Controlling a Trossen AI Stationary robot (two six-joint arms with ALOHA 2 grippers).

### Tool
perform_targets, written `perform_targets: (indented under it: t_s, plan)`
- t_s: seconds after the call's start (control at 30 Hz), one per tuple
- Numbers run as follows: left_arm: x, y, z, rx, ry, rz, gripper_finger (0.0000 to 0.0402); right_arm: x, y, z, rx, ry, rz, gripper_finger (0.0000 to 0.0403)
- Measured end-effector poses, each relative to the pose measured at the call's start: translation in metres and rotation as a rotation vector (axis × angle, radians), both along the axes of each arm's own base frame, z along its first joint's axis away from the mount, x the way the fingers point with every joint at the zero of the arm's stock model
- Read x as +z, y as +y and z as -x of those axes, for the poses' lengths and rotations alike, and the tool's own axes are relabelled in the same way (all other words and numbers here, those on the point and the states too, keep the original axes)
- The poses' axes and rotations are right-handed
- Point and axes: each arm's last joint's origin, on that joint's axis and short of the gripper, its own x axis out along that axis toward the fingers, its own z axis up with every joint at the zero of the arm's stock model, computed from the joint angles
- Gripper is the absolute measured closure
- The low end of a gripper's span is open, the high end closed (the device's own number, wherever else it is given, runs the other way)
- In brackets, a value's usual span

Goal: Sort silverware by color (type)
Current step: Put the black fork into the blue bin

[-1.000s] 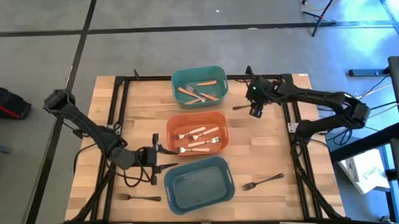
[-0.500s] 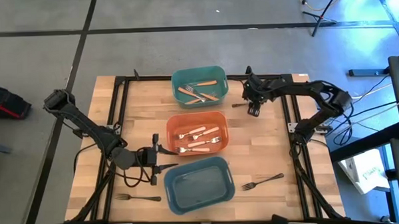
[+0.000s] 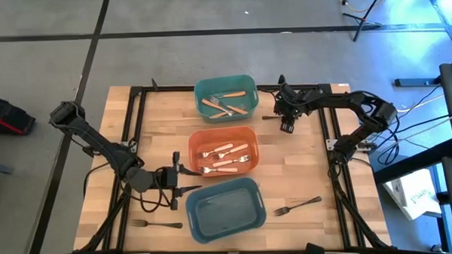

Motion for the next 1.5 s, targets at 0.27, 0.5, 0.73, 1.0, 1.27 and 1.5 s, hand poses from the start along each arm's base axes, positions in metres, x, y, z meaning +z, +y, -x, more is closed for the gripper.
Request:
perform_targets:
  t_s: [0.27, 0.5, 0.73, 1.0, 1.27, 1.5]
  plan:
    - [0.000, 0.000, 0.000, 0.004, 0.000, 0.016, 0.0241, -0.003, 0.001, 0.000, 0.005, 0.004, -0.021, 0.0350]
    - [0.000, 0.000, 0.000, 0.004, -0.001, 0.019, 0.0241, -0.003, 0.000, -0.001, -0.004, 0.002, -0.010, 0.0396]
    - [0.000, 0.000, 0.000, 0.004, -0.001, 0.019, 0.0241, 0.001, -0.001, -0.002, -0.059, 0.012, -0.014, 0.0399]
    - [0.000, 0.000, 0.000, 0.004, -0.001, 0.019, 0.0241, 0.013, -0.002, -0.004, -0.161, 0.074, -0.009, 0.0401]
    - [0.000, 0.000, 0.000, 0.004, 0.000, 0.019, 0.0241, 0.039, 0.013, -0.003, -0.189, 0.095, 0.123, 0.0401]
    - [0.000, 0.000, 0.000, 0.006, -0.001, 0.027, 0.0241, 0.071, 0.026, 0.006, -0.237, 0.015, 0.240, 0.0401]
